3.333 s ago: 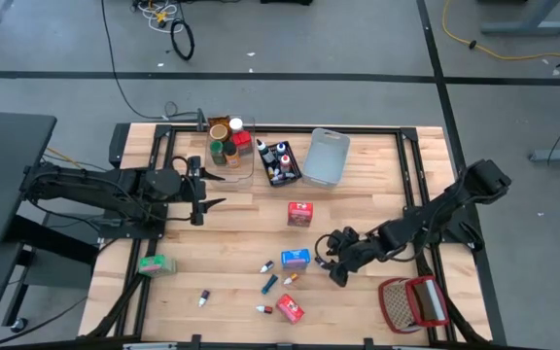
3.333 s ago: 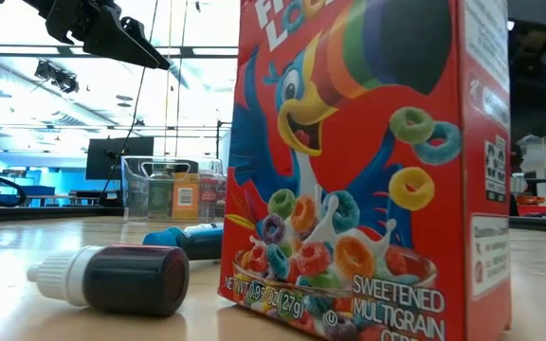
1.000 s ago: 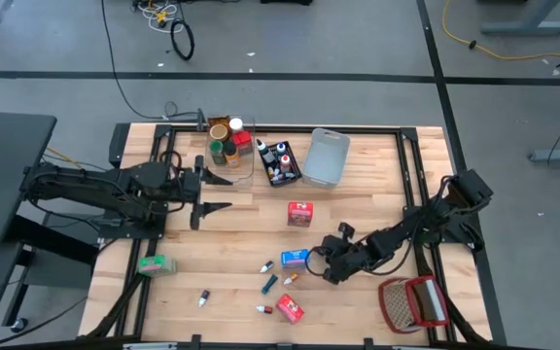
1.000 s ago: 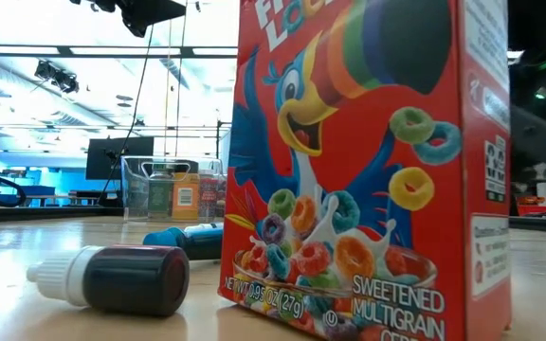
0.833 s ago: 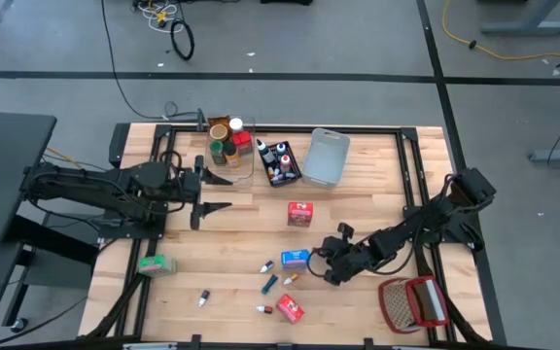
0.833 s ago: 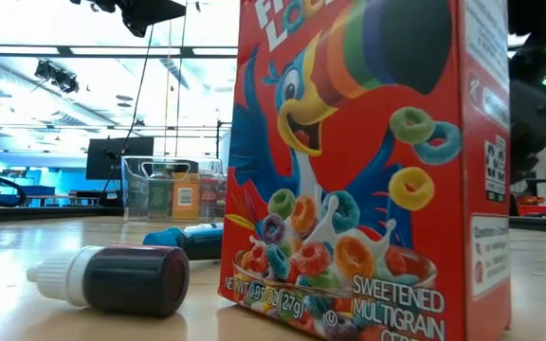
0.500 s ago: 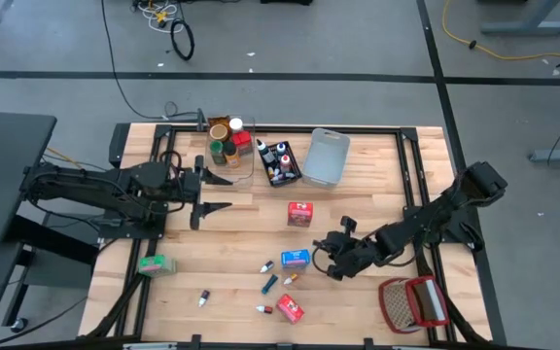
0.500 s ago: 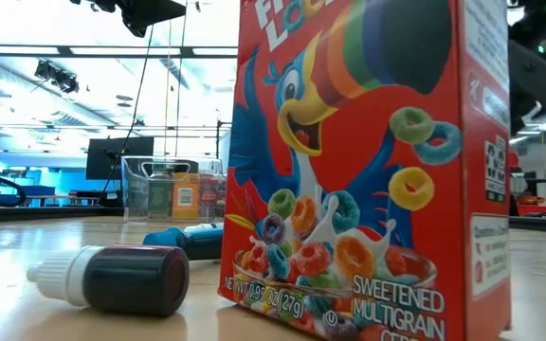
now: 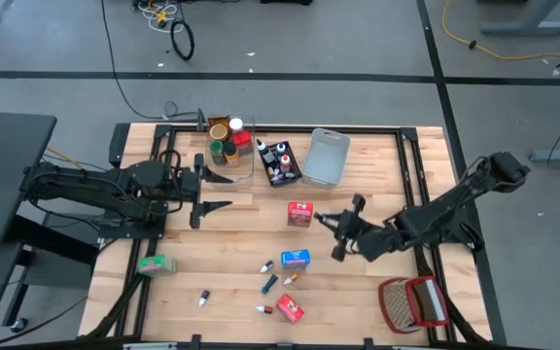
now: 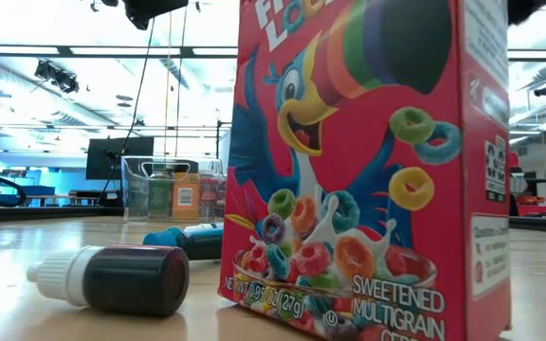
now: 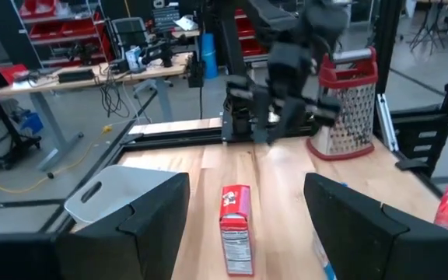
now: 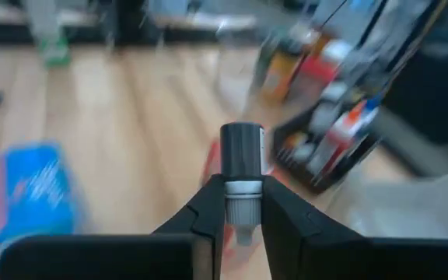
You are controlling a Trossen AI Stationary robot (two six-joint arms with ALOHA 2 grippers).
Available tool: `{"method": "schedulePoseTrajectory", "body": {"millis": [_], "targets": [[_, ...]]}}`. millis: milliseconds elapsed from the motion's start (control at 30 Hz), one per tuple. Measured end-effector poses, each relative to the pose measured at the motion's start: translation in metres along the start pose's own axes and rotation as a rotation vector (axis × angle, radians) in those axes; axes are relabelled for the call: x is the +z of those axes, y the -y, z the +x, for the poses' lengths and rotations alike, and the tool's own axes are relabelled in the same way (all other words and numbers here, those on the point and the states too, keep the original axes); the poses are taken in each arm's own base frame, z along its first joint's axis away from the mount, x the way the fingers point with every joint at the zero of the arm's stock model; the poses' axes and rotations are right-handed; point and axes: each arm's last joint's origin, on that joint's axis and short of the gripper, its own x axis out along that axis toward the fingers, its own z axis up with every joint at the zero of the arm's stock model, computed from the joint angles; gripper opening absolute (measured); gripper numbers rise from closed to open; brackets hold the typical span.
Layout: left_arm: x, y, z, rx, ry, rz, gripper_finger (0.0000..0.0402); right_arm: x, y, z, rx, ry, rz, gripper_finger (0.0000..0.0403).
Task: Pick & Place Kitchen Items
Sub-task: Put the right black food coloring bottle into the black bin
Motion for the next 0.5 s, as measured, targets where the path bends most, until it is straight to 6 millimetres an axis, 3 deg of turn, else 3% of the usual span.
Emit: {"method": "schedulePoseTrajectory", "body": {"millis": [100, 267, 500], "targets": [[0.0, 0.0, 0.0, 0.001, 0.001, 0.04, 0.0263, 0.017, 0.01, 0.006, -0.019, 0.09, -0.013, 0.0069], [0.0, 0.0, 0.0, 0.016, -0.001, 0.09, 0.0263, 0.042, 0.036, 0.034, 0.05, 0.216, -0.041, 0.0071], [0.011, -0.01, -0.004, 0.304, -0.02, 0.187, 0.0263, 0.066, 0.079, 0.1, 0.114, 0.13, -0.08, 0.0073]]}}
